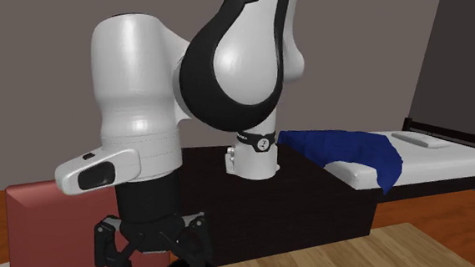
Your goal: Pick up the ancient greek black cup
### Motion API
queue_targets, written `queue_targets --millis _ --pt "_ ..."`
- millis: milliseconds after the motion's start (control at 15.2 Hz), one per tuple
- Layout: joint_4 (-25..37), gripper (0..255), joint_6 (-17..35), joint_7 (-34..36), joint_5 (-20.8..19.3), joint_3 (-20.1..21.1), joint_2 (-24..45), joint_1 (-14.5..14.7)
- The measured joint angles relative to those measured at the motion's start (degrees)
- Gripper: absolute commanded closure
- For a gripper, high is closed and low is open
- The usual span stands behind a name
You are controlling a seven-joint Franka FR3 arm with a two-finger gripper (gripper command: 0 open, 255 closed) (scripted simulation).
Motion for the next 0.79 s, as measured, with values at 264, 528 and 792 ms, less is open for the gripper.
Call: queue_targets --millis 264,528,792 --pt "1.15 255 0.55 -3.48 4.35 2.41 2.64 -1.79" --pt "1.25 255 0.58 -3.71 4.62 2.54 2.78 -1.92" --pt "1.26 255 0.59 -3.71 4.63 2.55 2.79 -1.92"
